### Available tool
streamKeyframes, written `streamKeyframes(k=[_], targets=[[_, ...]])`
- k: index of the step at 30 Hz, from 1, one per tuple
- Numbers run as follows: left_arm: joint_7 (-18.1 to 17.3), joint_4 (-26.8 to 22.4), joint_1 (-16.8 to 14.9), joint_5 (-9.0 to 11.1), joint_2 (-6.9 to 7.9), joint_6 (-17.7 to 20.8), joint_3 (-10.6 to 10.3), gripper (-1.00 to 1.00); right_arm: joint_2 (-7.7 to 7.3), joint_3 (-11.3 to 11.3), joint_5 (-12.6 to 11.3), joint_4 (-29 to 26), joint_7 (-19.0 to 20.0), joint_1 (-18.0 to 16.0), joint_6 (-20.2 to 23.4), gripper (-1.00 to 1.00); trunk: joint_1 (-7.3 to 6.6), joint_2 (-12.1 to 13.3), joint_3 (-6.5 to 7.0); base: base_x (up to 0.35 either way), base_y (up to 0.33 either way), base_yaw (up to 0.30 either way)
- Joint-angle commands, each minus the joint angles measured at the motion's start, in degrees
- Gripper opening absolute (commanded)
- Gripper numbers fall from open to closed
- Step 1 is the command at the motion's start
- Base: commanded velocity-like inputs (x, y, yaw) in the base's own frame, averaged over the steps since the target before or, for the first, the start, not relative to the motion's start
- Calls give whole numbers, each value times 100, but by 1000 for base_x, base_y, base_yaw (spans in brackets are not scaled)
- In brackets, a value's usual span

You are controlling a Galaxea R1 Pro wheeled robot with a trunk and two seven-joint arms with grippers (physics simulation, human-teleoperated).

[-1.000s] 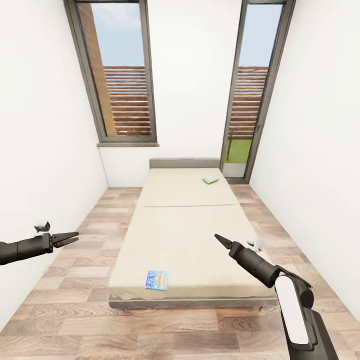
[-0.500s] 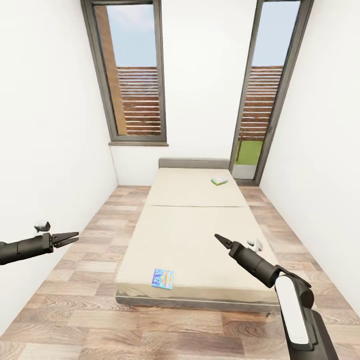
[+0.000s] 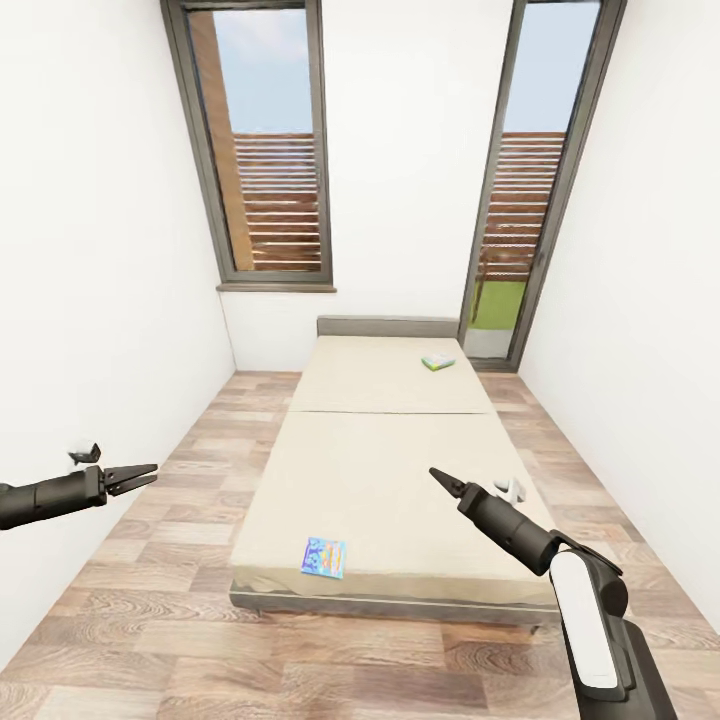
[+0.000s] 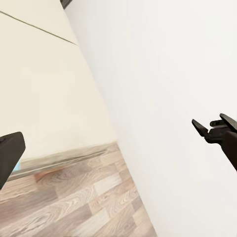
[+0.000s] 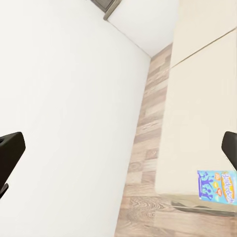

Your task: Put all the toys in the child's room - the three board games (two on the bed and one on the table), the two jigsaw puzzles on the table, and the tennis ball on the table - inside the toy box on the table in the child's room.

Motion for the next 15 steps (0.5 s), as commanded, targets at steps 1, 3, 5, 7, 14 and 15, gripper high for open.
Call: streamKeyframes(k=[1,3,5,7,14,15], targets=[[-25,0,-6,-7,1,61,1,100,6,-17,11,-2,29,-7,36,100,4,-13,-13,0,-204,0],[-25,0,-5,-7,1,61,2,100,6,-17,12,1,26,-7,32,100,4,-13,-13,0,-245,0],[-25,0,-6,-7,1,61,1,100,6,-18,13,1,24,-7,30,100,4,-13,-13,0,-188,0],[-25,0,-6,-7,1,61,-1,100,6,-18,12,1,24,-7,30,100,4,-13,-13,0,-99,0],[-25,0,-6,-7,-11,61,-5,100,6,-17,9,6,23,-7,26,100,4,-13,-13,0,-23,0],[-25,0,-6,-7,-12,61,-5,100,6,-18,9,6,23,-7,25,100,4,-13,-13,0,-4,0]])
